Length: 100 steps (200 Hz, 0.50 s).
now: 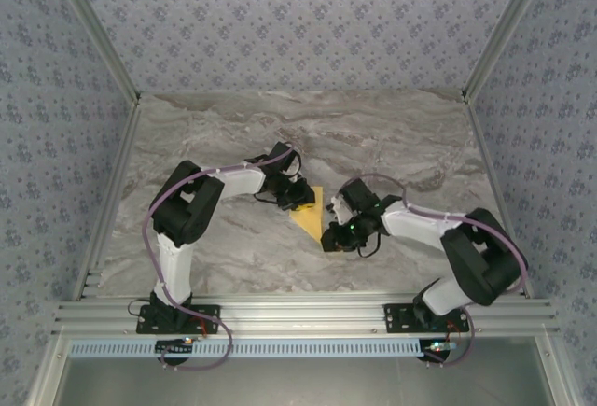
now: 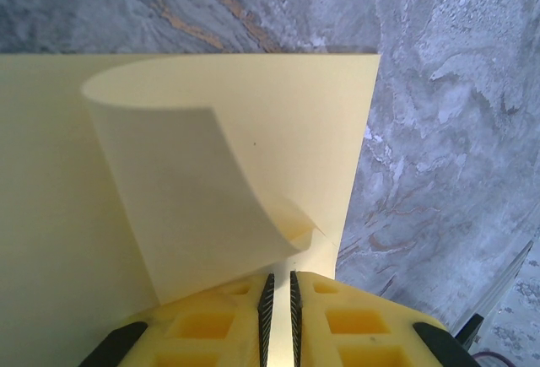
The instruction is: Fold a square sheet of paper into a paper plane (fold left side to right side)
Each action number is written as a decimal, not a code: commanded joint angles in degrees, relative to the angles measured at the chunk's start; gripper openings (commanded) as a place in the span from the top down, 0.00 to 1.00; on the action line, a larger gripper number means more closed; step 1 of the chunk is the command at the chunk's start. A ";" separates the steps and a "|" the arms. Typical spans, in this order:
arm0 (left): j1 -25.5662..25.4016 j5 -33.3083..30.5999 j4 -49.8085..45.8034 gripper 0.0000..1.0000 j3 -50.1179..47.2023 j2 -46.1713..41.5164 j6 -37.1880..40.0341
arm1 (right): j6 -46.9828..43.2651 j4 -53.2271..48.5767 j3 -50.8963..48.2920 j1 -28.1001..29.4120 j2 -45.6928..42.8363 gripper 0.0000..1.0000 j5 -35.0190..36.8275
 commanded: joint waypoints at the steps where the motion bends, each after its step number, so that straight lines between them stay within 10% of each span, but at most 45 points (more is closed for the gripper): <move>1: 0.83 -4.35 -4.65 0.83 -1.76 1.75 1.13 | 0.36 3.08 0.97 -2.23 -2.63 0.80 -7.86; 100: 0.48 -3.81 -4.43 0.83 -1.24 1.52 1.05 | 4.66 13.80 4.05 -3.41 13.13 0.93 1.79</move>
